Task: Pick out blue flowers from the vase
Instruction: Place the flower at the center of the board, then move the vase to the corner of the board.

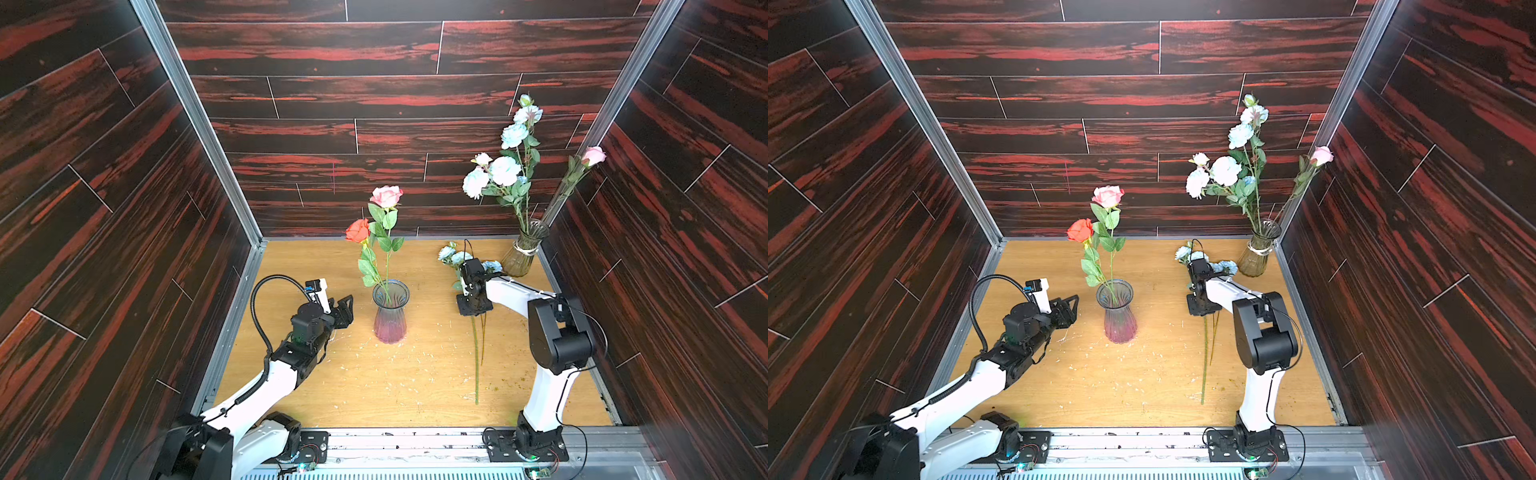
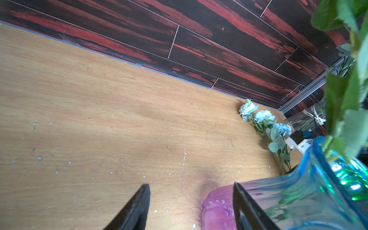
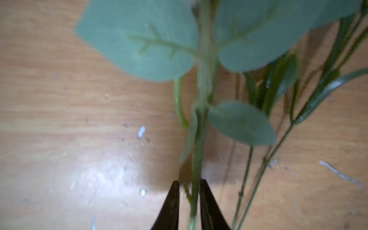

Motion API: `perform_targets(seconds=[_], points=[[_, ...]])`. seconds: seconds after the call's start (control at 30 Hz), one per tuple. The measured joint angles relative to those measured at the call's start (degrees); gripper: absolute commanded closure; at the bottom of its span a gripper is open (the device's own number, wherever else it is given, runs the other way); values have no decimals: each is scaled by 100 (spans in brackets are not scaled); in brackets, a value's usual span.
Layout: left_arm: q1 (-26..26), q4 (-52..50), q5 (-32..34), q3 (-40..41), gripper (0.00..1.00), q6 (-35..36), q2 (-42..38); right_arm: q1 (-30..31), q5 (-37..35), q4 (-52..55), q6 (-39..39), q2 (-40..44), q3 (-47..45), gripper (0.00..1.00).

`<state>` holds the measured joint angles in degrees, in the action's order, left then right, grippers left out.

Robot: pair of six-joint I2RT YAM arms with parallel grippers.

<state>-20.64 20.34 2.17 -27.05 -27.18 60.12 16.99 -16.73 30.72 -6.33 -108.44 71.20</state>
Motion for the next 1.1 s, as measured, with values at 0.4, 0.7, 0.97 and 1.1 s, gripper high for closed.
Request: perform_targets(seconds=[0.4, 0.7, 0.97, 1.1], points=[[2, -2673, -249, -1126, 30, -52, -933, 940, 186, -1934, -157, 2490, -1521, 48], [-44, -4472, -1209, -2677, 36, -461, -568, 1222, 407, -3512, -374, 2400, -2474, 34], [-754, -5775, -1075, -4264, 35, -579, 831, 1226, 376, -4061, -437, 2483, -2671, 23], [-1128, -6367, -911, -4833, 37, -527, 1622, 1226, 382, -4207, -444, 2588, -2778, 24]])
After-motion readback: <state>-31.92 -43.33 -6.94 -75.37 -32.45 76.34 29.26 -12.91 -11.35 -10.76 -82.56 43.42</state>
